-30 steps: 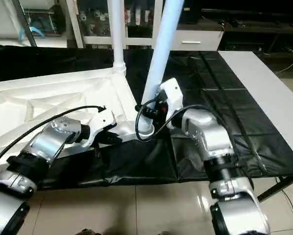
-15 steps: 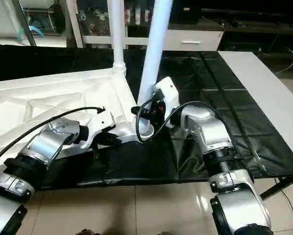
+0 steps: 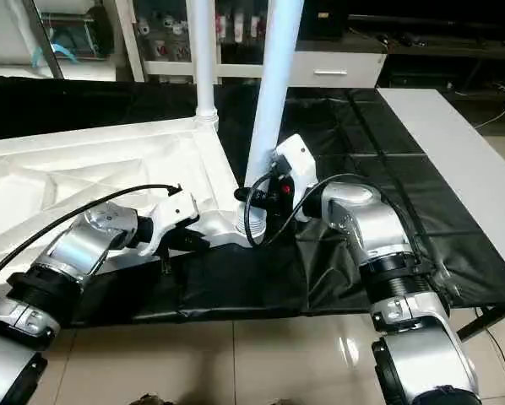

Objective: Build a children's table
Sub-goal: Insert table leg to table base

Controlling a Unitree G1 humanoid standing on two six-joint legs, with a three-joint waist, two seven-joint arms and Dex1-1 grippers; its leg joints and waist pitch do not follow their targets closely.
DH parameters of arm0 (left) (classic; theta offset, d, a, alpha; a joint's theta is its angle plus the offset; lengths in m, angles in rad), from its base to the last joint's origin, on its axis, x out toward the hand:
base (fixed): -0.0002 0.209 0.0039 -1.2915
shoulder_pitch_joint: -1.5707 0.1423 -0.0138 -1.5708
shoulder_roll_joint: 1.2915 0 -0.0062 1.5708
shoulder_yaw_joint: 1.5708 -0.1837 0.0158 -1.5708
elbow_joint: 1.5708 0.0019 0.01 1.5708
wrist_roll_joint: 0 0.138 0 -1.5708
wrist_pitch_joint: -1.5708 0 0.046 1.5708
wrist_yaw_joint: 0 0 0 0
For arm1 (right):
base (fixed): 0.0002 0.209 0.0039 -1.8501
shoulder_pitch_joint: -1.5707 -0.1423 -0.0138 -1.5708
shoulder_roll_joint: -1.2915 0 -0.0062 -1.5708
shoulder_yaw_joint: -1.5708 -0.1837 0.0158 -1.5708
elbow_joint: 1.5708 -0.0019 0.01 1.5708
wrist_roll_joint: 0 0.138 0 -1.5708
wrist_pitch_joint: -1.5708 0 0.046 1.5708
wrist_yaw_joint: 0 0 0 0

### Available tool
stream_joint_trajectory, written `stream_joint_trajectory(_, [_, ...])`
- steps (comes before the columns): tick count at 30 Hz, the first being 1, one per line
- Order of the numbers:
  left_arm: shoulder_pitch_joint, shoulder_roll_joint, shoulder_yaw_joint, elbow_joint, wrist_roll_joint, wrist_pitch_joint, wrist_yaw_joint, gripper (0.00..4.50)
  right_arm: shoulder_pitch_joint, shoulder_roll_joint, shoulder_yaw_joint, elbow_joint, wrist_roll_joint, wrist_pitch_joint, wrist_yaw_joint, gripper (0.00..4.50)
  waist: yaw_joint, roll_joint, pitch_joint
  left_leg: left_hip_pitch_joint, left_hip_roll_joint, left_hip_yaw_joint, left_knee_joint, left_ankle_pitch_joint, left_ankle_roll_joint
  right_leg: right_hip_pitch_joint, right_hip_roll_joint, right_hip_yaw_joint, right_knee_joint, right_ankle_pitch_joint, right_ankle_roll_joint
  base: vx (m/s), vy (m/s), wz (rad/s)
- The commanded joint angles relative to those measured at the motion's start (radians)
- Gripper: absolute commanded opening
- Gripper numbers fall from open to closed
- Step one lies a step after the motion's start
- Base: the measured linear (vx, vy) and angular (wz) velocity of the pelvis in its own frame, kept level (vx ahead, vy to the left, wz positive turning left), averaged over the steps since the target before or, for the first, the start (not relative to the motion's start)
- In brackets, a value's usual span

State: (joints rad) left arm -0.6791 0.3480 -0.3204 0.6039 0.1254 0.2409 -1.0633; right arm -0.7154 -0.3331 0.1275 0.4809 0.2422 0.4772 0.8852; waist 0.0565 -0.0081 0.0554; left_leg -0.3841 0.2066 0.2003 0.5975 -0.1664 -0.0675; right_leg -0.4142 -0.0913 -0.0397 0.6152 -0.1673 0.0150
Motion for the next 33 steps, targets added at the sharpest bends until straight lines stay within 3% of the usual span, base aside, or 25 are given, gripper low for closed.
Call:
stream_joint_trajectory(1, [0.024,-0.002,-0.014,0.011,-0.017,-0.004,-0.027,0.00,-0.018,0.008,0.001,0.037,-0.005,0.010,0.005,1.84,0.005,-0.014,-0.074,0.020,0.017,-0.009,-0.067,-0.207,0.025,0.045,-0.042,0.027,-0.067,-0.202,-0.240,0.000,0.000,0.00])
stream_joint_trajectory(6, [0.029,-0.001,-0.018,0.005,-0.017,-0.001,-0.037,0.00,-0.039,0.029,-0.017,0.074,0.011,0.016,0.005,1.84,0.004,-0.012,-0.073,0.021,0.018,-0.009,-0.068,-0.215,0.020,0.045,-0.042,0.027,-0.067,-0.209,-0.241,0.000,0.000,0.00])
stream_joint_trajectory(9, [0.039,0.002,-0.024,-0.011,-0.019,0.007,-0.052,0.00,-0.059,0.041,-0.067,0.115,0.052,0.042,-0.003,1.84,0.002,-0.015,-0.073,0.020,0.017,-0.009,-0.068,-0.207,0.024,0.046,-0.042,0.027,-0.066,-0.196,-0.247,0.000,0.000,0.00])
stream_joint_trajectory(14, [0.043,0.004,-0.025,-0.017,-0.018,0.009,-0.054,0.00,-0.046,0.030,-0.081,0.142,0.051,0.035,0.001,1.84,0.003,-0.013,-0.074,0.019,0.018,-0.009,-0.067,-0.194,0.027,0.046,-0.041,0.026,-0.064,-0.180,-0.252,0.000,0.000,0.00])
stream_joint_trajectory(25, [0.040,-0.008,-0.010,-0.014,-0.025,0.007,-0.033,0.00,0.077,0.024,-0.160,0.090,0.084,-0.022,-0.029,1.84,0.008,-0.009,-0.076,0.020,0.017,-0.008,-0.067,-0.195,0.031,0.049,-0.041,0.026,-0.065,-0.165,-0.255,0.000,0.000,0.00])
stream_joint_trajectory(28, [0.035,-0.014,-0.006,-0.003,-0.024,0.003,-0.021,0.00,0.144,0.026,-0.152,0.035,0.075,-0.060,-0.037,1.84,0.012,-0.009,-0.074,0.022,0.019,-0.008,-0.069,-0.205,0.030,0.046,-0.042,0.026,-0.068,-0.183,-0.245,0.000,0.000,0.00])
stream_joint_trajectory(29, [0.035,-0.014,-0.005,-0.001,-0.024,0.003,-0.020,0.00,0.150,0.027,-0.150,0.029,0.074,-0.060,-0.037,1.84,0.013,0.003,-0.075,0.024,0.019,-0.010,-0.069,-0.206,0.027,0.045,-0.042,0.026,-0.067,-0.180,-0.246,0.000,0.000,0.00])
stream_joint_trajectory(30, [0.034,-0.014,-0.005,0.000,-0.024,0.002,-0.020,0.00,0.156,0.028,-0.150,0.022,0.074,-0.060,-0.036,1.84,0.010,-0.004,-0.074,0.023,0.018,-0.009,-0.070,-0.216,0.026,0.045,-0.039,0.025,-0.070,-0.182,-0.247,0.000,0.000,0.00])
stream_joint_trajectory(33, [0.028,-0.017,-0.003,0.008,-0.020,-0.001,-0.013,0.00,0.190,0.026,-0.129,-0.027,0.061,-0.077,-0.033,1.84,0.010,-0.002,-0.074,0.022,0.018,-0.010,-0.071,-0.228,0.023,0.045,-0.040,0.026,-0.072,-0.200,-0.242,0.000,0.000,0.00])
